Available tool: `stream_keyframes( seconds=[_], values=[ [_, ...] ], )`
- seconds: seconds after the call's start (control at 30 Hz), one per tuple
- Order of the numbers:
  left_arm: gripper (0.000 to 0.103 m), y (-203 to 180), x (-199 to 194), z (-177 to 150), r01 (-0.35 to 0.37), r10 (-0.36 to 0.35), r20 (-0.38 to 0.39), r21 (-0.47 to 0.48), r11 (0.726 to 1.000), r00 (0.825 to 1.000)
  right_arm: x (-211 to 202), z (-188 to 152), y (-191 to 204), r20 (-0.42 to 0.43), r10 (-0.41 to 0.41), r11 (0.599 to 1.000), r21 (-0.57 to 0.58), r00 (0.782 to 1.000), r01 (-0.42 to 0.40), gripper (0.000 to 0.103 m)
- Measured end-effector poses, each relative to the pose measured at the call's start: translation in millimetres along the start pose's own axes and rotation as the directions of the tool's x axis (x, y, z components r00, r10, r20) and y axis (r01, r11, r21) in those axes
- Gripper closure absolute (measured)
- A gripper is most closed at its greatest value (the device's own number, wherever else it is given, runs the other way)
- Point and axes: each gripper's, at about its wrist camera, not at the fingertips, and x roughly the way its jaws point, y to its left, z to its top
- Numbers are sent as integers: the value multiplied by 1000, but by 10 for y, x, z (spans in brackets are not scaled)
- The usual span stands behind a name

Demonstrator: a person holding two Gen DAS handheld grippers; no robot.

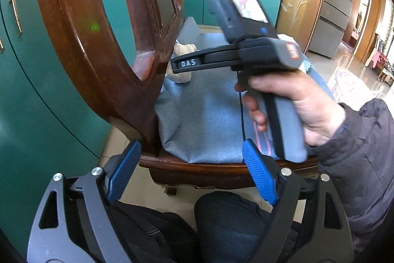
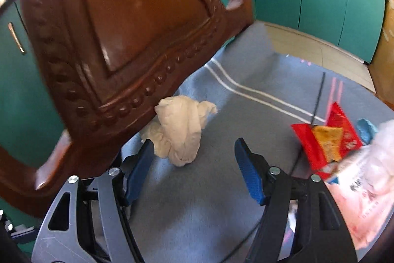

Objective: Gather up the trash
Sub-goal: 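Reach the right gripper to the white crumpled tissue and grasp it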

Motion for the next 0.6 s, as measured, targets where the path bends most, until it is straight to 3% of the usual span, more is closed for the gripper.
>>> stream_keyframes(
  seconds=[0.03,0.17,0.3,0.47,0.6],
  values=[
    [18,-2,-1,-1,0,0,0,0,1000,1000,37,5,-14,-3,5,1000,6,1000,-5,39],
    [18,-50,-15,18,9,-9,12,-2,1000,1000,124,30,-161,19,115,990,78,993,-116,86],
    [18,-102,3,26,9,-9,22,1,1000,1000,-73,-2,-282,65,100,989,106,993,-106,87],
    [18,-237,113,124,17,-18,22,29,999,1000,-920,-192,-572,190,29,992,116,981,-52,87],
    [18,-401,271,368,30,-33,45,52,998,998,-1567,-506,-933,198,-120,986,139,973,93,87]
  ],
)
